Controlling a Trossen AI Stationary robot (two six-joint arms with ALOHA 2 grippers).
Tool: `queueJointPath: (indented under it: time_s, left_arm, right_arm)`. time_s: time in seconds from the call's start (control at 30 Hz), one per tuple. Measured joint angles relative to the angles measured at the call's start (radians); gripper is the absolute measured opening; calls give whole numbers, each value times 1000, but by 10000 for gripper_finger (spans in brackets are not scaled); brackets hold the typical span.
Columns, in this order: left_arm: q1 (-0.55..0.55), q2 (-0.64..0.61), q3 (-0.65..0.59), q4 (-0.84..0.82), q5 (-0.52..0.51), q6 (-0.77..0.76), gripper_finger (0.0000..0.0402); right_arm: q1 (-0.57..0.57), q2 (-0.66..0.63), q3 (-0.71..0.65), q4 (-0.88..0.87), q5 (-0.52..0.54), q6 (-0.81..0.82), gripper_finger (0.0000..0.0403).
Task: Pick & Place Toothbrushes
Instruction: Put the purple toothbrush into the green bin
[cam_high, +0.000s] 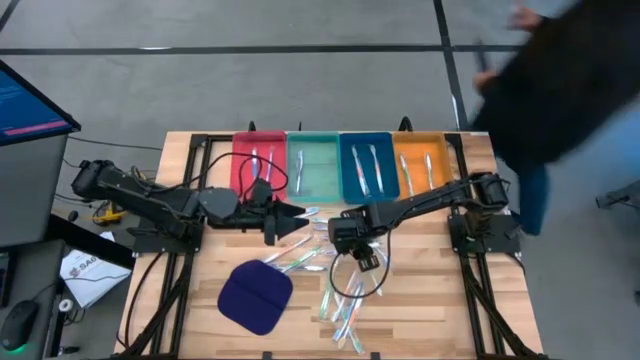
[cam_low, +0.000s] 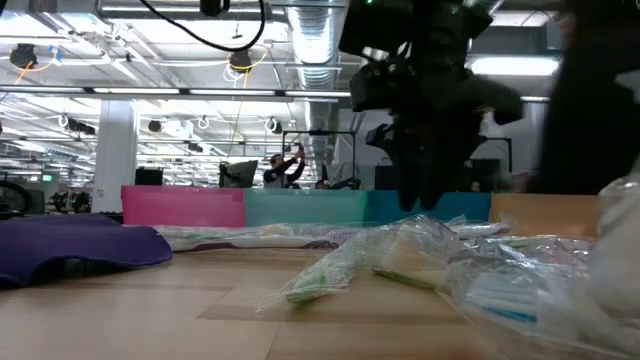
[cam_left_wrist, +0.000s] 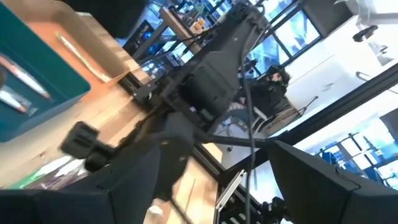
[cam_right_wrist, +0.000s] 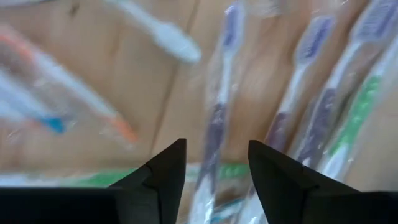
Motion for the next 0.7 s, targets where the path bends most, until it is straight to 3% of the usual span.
queueJointPath:
  time_s: [0.27, 0.7]
  left_arm:
    - [0, 0, 0, 22, -4, -2, 297]
    - [0, 0, 0, 31, -4, -7, 297]
  right_arm:
    - [-24, 56, -3, -56, -14, 0, 167]
    - [-17, 54, -22, 8, -37, -15, 157]
